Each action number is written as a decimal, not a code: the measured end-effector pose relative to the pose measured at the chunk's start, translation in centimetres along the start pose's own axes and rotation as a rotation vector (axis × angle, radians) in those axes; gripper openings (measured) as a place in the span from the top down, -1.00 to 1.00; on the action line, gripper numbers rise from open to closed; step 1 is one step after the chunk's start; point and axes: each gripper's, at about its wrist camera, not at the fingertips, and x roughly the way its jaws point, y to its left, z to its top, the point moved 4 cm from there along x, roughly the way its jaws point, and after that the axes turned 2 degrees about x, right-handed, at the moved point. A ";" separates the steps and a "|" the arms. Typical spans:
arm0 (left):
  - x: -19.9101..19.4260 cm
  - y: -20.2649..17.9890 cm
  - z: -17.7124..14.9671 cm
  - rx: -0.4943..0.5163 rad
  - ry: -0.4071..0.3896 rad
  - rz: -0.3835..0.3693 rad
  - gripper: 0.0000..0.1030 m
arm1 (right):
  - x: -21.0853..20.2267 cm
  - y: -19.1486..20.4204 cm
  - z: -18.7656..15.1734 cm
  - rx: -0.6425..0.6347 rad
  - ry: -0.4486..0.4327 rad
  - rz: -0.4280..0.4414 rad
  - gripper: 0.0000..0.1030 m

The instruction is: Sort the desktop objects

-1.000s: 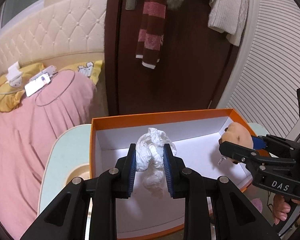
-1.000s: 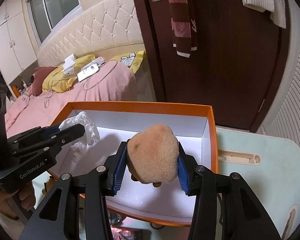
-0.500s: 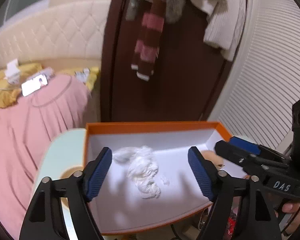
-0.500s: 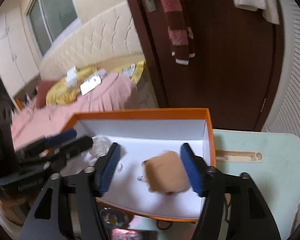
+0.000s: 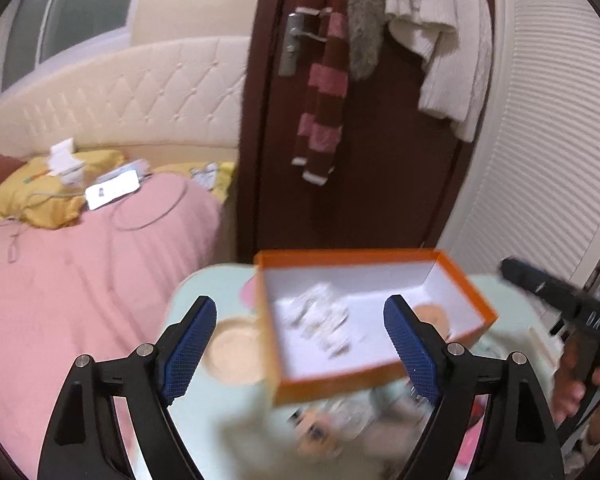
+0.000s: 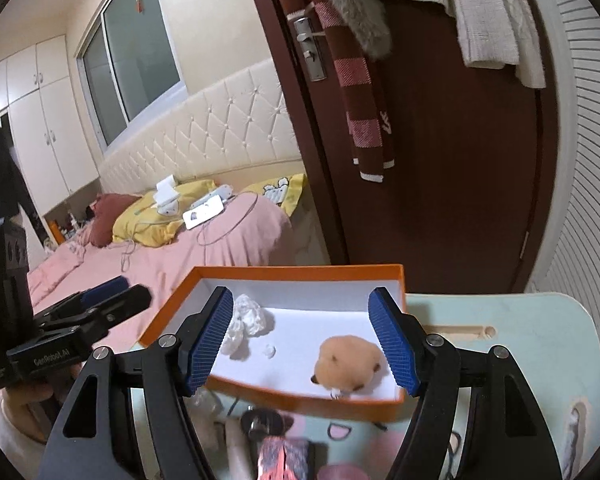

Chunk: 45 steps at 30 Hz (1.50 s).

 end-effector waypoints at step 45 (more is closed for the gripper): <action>0.1 -1.3 -9.4 0.014 0.134 0.005 -0.46 | 0.7 -1.3 -12.2 -0.159 0.266 -0.236 0.23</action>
